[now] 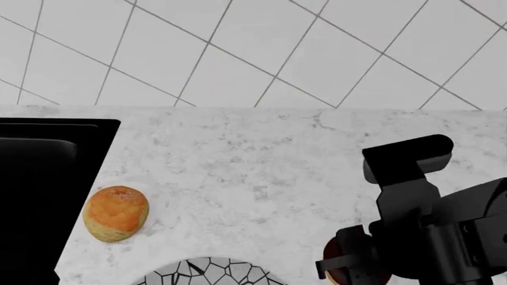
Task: Place the pastries on the plates.
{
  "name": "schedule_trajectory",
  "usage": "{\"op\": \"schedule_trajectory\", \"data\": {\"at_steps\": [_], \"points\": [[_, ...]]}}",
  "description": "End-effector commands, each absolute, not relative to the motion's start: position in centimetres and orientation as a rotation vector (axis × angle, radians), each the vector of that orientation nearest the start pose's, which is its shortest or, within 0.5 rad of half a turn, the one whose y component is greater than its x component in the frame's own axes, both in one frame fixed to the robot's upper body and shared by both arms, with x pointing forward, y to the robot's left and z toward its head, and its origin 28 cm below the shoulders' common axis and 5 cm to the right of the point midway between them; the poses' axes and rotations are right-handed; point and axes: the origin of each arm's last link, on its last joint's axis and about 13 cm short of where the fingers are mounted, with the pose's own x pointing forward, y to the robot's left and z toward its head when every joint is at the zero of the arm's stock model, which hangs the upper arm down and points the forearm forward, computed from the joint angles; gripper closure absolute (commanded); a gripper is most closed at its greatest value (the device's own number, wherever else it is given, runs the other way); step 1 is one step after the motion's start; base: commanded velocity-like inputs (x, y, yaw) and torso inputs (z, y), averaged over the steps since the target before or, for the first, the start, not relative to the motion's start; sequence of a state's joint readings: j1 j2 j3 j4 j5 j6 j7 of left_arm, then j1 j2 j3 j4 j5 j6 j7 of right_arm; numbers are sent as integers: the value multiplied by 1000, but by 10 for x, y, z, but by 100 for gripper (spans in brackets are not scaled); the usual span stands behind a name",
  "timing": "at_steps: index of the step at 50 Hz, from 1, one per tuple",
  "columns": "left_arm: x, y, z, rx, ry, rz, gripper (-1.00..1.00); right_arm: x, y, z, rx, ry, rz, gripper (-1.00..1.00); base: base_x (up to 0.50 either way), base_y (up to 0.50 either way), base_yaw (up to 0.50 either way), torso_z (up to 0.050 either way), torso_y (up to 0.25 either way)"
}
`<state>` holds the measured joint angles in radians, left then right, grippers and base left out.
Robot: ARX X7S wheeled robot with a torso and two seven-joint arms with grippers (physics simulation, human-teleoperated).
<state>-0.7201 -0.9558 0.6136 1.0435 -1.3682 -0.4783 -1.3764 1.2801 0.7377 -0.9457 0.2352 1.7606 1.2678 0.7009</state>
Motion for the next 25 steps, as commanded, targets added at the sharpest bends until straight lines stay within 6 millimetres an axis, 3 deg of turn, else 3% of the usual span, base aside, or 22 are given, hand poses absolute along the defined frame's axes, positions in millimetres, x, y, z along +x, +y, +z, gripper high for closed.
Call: {"op": "schedule_trajectory", "data": {"at_steps": [1, 5, 14, 25], "points": [[139, 205, 226, 14, -119, 23, -100, 292, -152, 213, -190, 991, 234, 100, 0, 0, 3, 0, 0], [138, 207, 226, 15, -120, 30, -100, 290, -151, 225, -206, 971, 241, 100, 3, 1, 2, 0, -2], [138, 205, 227, 17, -122, 30, -100, 270, -148, 298, -208, 829, 286, 100, 0, 0, 0, 0, 0], [140, 206, 229, 17, -125, 32, -100, 250, -138, 335, -249, 763, 342, 100, 0, 0, 0, 0, 0]]}}
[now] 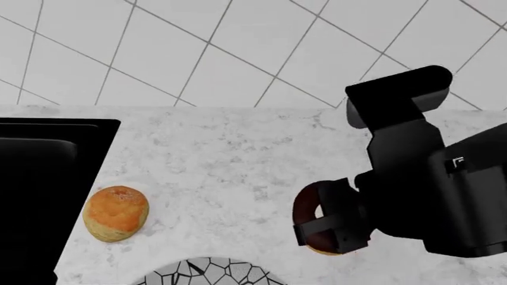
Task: Place the pastries on the plates.
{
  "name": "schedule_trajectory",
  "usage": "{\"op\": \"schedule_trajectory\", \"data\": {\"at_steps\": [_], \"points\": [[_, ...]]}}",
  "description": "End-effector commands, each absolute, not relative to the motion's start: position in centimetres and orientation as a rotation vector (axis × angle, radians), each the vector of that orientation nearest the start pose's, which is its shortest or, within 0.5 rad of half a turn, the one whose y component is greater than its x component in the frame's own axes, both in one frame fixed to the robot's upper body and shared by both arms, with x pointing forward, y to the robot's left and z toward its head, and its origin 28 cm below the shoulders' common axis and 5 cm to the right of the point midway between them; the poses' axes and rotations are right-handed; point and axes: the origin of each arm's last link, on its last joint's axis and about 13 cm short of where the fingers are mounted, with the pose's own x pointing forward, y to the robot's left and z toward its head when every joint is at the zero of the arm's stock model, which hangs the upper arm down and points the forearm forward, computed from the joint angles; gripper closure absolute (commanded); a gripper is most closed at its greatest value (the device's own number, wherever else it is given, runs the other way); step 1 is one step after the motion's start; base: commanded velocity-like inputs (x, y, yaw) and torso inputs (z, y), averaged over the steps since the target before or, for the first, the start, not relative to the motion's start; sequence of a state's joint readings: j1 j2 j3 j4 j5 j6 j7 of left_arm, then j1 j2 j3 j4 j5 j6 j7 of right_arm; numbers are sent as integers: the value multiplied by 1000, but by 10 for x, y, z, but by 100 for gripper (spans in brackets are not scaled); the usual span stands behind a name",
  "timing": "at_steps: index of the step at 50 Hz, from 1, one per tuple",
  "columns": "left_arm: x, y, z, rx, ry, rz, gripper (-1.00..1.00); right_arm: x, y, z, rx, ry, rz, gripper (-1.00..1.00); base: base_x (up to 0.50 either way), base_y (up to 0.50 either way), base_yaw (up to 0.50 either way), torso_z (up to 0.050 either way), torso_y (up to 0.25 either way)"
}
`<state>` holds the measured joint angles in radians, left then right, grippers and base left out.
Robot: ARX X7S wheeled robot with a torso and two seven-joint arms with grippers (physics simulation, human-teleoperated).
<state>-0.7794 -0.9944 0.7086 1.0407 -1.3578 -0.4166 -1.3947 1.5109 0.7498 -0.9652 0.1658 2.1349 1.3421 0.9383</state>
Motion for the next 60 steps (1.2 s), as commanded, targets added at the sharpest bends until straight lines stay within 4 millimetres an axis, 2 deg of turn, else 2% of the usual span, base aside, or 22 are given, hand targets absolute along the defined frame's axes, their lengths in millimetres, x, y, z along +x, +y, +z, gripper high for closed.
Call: {"op": "schedule_trajectory", "data": {"at_steps": [1, 15, 25, 35, 43, 60], "points": [[139, 205, 229, 17, -126, 31, -100, 247, -137, 338, -255, 761, 354, 100, 0, 0, 0, 0, 0], [139, 205, 229, 18, -126, 32, -100, 213, -116, 357, -354, 759, 523, 100, 0, 0, 0, 0, 0], [138, 205, 228, 18, -120, 32, -100, 202, -104, 344, -386, 779, 611, 100, 0, 0, 0, 0, 0], [139, 205, 229, 15, -123, 32, -100, 180, -86, 343, -436, 773, 716, 100, 0, 0, 0, 0, 0], [140, 204, 229, 13, -122, 27, -100, 185, -78, 334, -449, 774, 743, 100, 0, 0, 0, 0, 0], [140, 204, 223, 12, -114, 34, -100, 206, -70, 295, -442, 832, 770, 100, 0, 0, 0, 0, 0]]}}
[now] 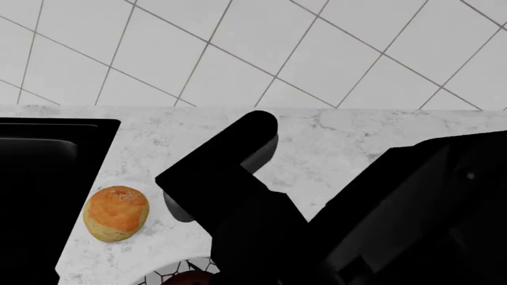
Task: Place the pastries on the plates.
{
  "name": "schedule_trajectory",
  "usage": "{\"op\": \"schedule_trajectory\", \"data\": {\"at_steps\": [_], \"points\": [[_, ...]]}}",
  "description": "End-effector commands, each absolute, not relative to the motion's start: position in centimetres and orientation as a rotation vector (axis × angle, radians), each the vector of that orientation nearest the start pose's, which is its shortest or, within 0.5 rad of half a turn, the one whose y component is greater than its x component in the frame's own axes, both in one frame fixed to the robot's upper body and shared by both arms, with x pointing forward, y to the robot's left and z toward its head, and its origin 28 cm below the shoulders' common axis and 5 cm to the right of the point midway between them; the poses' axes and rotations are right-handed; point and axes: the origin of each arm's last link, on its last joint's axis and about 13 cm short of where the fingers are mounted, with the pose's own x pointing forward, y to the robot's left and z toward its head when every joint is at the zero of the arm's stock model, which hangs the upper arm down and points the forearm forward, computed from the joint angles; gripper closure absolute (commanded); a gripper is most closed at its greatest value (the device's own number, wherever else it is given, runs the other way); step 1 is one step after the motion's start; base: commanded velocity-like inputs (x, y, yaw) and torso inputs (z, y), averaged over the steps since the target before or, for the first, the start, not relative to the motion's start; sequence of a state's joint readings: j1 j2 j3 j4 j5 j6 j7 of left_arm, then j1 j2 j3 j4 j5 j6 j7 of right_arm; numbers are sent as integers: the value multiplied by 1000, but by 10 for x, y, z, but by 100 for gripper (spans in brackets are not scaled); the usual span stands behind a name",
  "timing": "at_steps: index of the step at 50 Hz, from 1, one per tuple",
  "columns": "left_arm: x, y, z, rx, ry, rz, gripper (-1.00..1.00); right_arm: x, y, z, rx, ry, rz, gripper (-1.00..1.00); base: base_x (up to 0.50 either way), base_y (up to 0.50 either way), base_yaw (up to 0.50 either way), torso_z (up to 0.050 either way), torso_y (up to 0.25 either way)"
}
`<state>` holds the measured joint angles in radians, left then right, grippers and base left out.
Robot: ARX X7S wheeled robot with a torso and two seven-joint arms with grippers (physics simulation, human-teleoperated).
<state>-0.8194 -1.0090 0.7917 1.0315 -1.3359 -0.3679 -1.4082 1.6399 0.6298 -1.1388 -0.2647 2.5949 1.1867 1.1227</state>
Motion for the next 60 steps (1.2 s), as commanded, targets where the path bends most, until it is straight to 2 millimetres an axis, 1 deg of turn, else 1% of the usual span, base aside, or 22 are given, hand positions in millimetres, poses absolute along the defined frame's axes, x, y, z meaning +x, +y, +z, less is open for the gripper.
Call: {"op": "schedule_trajectory", "data": {"at_steps": [1, 6, 12, 24, 25, 36, 40, 44, 47, 51, 53, 60], "points": [[140, 204, 223, 12, -113, 33, -100, 207, -70, 294, -441, 834, 769, 100, 0, 0, 0, 0, 0], [139, 204, 221, 11, -111, 31, -100, 208, -69, 285, -437, 844, 770, 100, 0, 0, 0, 0, 0], [140, 205, 221, 11, -112, 31, -100, 215, -69, 274, -437, 864, 760, 100, 0, 0, 0, 0, 0], [141, 204, 222, 9, -111, 26, -100, 219, -69, 266, -448, 878, 762, 100, 0, 0, 0, 0, 0], [141, 204, 222, 8, -109, 26, -100, 220, -69, 265, -449, 879, 761, -100, 0, 0, 0, 0, 0], [142, 204, 221, 9, -109, 25, -100, 218, -69, 272, -448, 864, 762, -100, 0, 0, 0, 0, 0], [141, 204, 221, 10, -109, 28, -100, 212, -73, 288, -447, 828, 752, -100, 0, 0, 0, 0, 0], [141, 204, 220, 11, -107, 26, -100, 203, -77, 310, -435, 768, 741, -100, 0, 0, 0, 0, 0], [142, 203, 221, 12, -108, 25, -100, 197, -81, 319, -427, 735, 730, -100, 0, 0, 0, 0, 0], [143, 203, 221, 13, -108, 24, -100, 191, -86, 328, -408, 696, 717, -100, 0, 0, 0, 0, 0], [143, 203, 221, 13, -109, 23, -100, 189, -90, 335, -389, 669, 707, -100, 0, 0, 0, 0, 0], [144, 204, 223, 13, -114, 21, -100, 185, -99, 344, -321, 575, 654, -100, 0, 0, 0, 0, 0]]}}
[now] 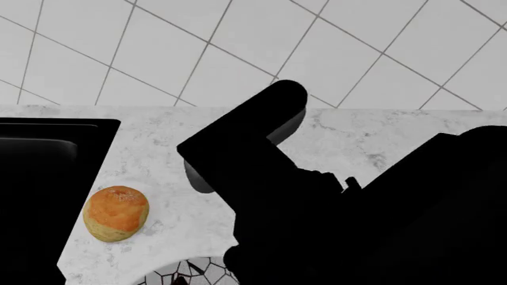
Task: Place the pastries on the plates.
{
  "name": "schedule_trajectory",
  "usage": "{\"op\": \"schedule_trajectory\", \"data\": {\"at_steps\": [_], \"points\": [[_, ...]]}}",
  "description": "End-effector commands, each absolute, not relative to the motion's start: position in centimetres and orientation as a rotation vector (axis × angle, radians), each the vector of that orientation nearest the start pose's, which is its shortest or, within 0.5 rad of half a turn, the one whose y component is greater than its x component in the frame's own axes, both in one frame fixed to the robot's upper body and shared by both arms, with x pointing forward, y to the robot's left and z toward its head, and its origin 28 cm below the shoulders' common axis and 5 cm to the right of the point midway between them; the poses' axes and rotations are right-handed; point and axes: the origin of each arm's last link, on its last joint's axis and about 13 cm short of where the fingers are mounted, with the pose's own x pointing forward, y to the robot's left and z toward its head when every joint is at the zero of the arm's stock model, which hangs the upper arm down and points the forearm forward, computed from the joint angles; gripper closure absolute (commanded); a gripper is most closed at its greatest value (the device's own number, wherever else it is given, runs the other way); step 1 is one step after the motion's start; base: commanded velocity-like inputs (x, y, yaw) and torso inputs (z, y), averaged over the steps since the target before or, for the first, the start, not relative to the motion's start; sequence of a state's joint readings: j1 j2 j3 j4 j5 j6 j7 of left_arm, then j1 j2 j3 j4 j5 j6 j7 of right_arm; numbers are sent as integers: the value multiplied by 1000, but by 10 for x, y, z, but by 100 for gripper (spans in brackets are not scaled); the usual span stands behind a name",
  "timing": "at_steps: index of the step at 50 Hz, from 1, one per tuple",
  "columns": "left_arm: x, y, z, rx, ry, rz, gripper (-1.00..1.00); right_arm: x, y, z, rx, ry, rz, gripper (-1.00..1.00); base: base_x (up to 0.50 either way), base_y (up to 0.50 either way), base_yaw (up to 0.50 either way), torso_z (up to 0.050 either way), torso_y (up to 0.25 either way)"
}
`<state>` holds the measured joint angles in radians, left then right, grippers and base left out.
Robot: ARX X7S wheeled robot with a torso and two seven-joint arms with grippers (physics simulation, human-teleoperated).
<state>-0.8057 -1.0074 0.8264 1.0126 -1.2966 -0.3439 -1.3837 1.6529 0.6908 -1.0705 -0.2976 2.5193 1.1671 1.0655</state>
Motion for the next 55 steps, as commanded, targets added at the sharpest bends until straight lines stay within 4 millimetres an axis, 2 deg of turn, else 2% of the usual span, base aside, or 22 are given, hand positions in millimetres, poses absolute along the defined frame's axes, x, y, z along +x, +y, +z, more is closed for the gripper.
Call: {"op": "schedule_trajectory", "data": {"at_steps": [1, 19, 24, 33, 39, 55], "points": [[144, 204, 223, 14, -116, 21, -100, 185, -101, 346, -306, 557, 639, -100, 0, 0, 0, 0, 0], [146, 204, 224, 13, -109, 15, -100, 183, -120, 353, -155, 346, 457, -100, 0, 0, 0, 0, 0], [145, 204, 224, 13, -106, 16, -100, 183, -126, 349, -118, 299, 387, -100, 0, 0, 0, 0, 0], [144, 206, 225, 12, -103, 21, -100, 170, -131, 344, -102, 184, 244, -100, 0, 0, 0, 0, 0], [143, 206, 226, 11, -108, 24, -100, 161, -128, 336, -52, 126, 195, -100, 0, 0, 0, 0, 0], [143, 206, 230, 19, -104, 29, -100, 155, -130, 319, -25, 67, 108, -100, 0, 0, 0, 0, 0]]}}
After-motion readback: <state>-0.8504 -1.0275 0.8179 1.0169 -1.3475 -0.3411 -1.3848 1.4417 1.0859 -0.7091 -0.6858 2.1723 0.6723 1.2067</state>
